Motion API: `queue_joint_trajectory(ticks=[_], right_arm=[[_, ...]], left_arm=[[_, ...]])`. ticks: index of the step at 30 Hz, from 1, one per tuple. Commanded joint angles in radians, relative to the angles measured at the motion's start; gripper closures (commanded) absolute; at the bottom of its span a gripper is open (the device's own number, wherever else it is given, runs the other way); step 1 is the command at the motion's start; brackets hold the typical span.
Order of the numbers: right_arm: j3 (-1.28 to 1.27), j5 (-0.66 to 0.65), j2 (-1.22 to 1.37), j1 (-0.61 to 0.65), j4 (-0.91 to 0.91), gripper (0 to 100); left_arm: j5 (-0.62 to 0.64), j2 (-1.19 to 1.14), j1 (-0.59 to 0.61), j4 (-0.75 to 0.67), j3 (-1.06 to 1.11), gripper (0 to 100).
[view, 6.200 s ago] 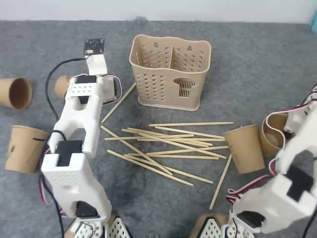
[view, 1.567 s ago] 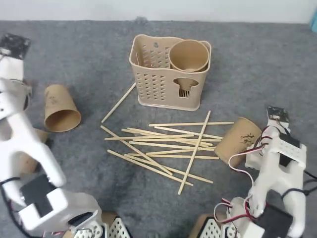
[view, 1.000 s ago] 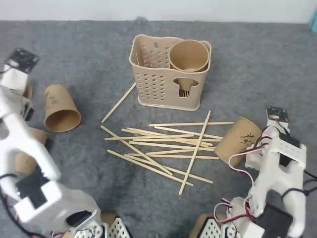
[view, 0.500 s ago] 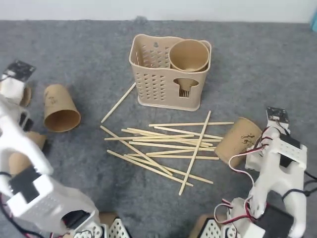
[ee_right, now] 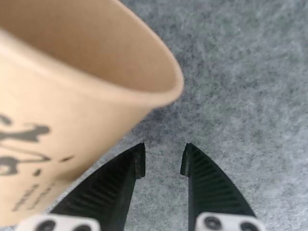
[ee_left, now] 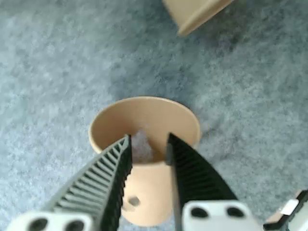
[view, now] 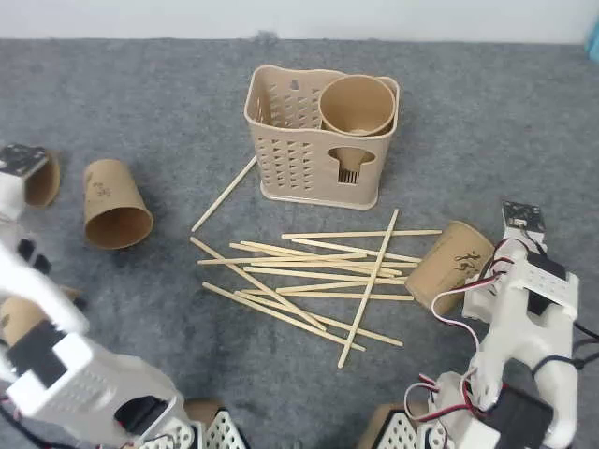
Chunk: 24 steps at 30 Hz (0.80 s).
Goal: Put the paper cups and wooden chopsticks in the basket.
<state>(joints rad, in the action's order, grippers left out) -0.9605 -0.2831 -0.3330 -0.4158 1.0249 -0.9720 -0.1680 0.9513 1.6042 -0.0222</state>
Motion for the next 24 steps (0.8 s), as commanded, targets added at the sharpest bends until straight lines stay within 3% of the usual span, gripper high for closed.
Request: queue_joint_trajectory(ticks=[1, 5, 11, 18, 24], right_arm=[[0.005, -0.014, -0.018, -0.001, -0.016, 85.9], [0.005, -0.014, -0.018, -0.001, -0.016, 85.9], [0.005, -0.014, -0.018, -0.001, -0.016, 85.9], [0.005, -0.014, -0.018, -0.001, -0.016, 85.9], [0.005, -0.014, -0.018, -0.001, -0.015, 85.9]], left_arm=[[-0.083, 0.075, 0.068, 0.078, -0.056, 91], [-0.261, 0.120, 0.160, 0.152, -0.051, 91], [-0.284, 0.133, 0.278, 0.150, -0.051, 91], [-0.451, 0.137, 0.439, 0.150, -0.051, 91], [-0.459, 0.144, 0.482, 0.150, -0.058, 91]])
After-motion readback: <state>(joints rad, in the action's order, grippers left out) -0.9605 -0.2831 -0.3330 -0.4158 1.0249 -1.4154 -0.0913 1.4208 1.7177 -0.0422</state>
